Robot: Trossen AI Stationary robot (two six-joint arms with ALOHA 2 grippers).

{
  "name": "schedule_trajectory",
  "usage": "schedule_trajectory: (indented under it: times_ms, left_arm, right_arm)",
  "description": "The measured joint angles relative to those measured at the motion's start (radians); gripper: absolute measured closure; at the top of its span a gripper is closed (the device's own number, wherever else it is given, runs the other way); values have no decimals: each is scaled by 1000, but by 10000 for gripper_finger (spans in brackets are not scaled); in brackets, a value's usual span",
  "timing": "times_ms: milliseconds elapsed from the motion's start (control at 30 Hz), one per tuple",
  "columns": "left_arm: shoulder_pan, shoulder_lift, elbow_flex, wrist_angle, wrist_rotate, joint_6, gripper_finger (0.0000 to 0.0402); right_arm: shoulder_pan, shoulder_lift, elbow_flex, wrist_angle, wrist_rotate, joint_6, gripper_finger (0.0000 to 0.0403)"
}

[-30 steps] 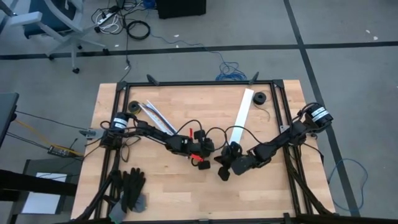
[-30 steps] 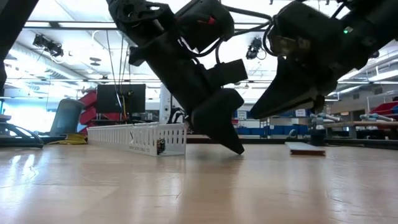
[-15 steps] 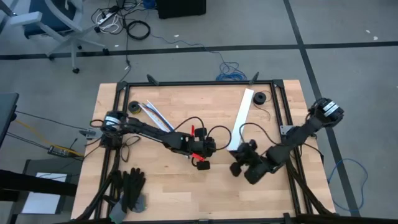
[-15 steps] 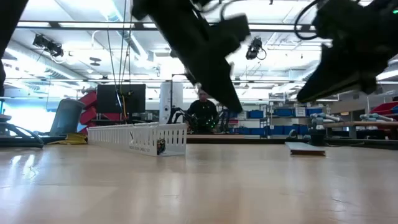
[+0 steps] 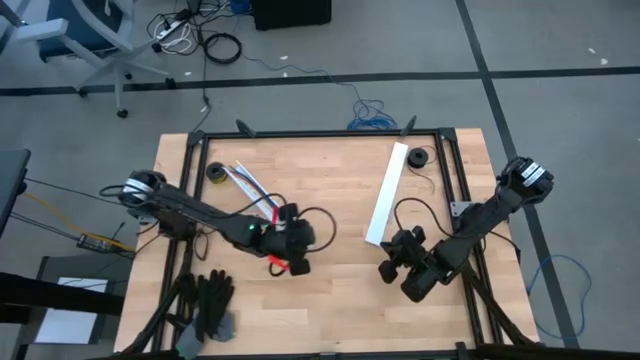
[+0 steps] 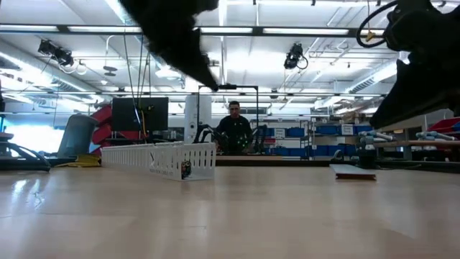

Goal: Ziptie cables
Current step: Close the white cable duct

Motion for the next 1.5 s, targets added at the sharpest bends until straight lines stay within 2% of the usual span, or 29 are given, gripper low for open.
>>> schedule_trajectory:
  times_ms: [167, 333, 633, 933, 1067, 1333, 1433, 1500]
  left_arm:
    - [-47, -41, -158, 89, -27, -154, 402]
    - [-90, -53, -256, 185, -46, -233, 402]
    - [-136, -53, -279, 170, -89, -270, 402]
    - [-185, -53, -279, 28, -99, -406, 401]
    - [-194, -53, -326, 78, -148, -425, 401]
    - [-203, -53, -501, 340, -125, -465, 401]
    - [-202, -60, -512, 332, -96, -433, 401]
    - [-202, -70, -512, 330, -93, -376, 401]
  right_arm:
    - [-1, 1, 0, -1, -1, 0, 403]
    - [-1, 1, 0, 1, -2, 3, 403]
    - [-1, 1, 0, 7, -9, 11, 403]
    - [-17, 0, 0, 10, -15, 10, 403]
    - [-45, 0, 0, -39, -58, 52, 403]
    - [-53, 0, 5, -106, -130, 198, 403]
    - [-43, 0, 57, -198, -158, 246, 403]
    - [-31, 0, 117, -330, -158, 300, 403]
